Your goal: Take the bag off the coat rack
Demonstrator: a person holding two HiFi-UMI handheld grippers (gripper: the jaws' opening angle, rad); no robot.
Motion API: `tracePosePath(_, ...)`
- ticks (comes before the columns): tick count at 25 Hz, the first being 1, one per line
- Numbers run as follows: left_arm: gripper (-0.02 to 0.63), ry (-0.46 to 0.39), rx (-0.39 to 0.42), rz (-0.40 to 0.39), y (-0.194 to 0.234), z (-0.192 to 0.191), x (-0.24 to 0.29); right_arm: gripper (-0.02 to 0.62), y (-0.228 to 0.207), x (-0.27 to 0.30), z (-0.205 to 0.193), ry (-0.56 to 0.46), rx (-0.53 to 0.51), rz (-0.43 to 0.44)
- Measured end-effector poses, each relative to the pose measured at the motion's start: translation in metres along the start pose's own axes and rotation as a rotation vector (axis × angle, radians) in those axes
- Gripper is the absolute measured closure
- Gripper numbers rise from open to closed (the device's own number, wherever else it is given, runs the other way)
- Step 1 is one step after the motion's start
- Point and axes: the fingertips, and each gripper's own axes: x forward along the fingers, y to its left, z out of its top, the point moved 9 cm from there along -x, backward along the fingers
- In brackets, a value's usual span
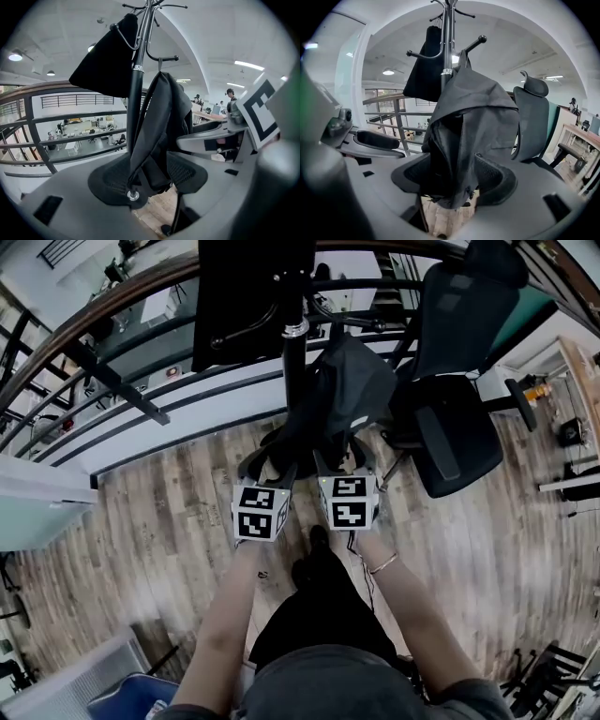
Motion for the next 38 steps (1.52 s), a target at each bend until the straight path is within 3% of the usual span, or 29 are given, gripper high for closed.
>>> tracePosePath(9, 0.373, 0.020, 0.040, -0.036, 0.001, 0.008, 0.031, 0.360, -0.006, 0.012, 0.005, 0.003, -0.054, -0.038)
tracePosePath(15, 0.367, 0.017, 0.059, -0.075, -0.011, 0.014, 0.045, 0.481, -0.024, 0.008, -0.002, -0.025, 0.009, -0.036)
tracePosePath(22, 0.348, 0.020, 0.080, -0.121, -0.028, 0.028, 0.068, 0.537, -0.044, 0.003, -0.003, -0.037, 0.062, -0.010)
tracePosePath(29, 0.354, 0.045, 0.111, -0.038, -0.030, 0.035, 0.083, 0.548, -0.042, 0.002, -0.003, -0.040, 0.051, 0.018)
tracePosePath(33, 0.474, 0.063, 0.100, -0.070, -0.029, 0.036, 0.085, 0.559, -0.044, 0.000, -0.002, -0.050, 0.062, -0.003)
tracePosePath(38, 0.544, 0.061, 0.071, -0.094, -0.023, 0.037, 0.078, 0.561, -0.044, -0.004, 0.001, -0.071, 0.088, 0.046)
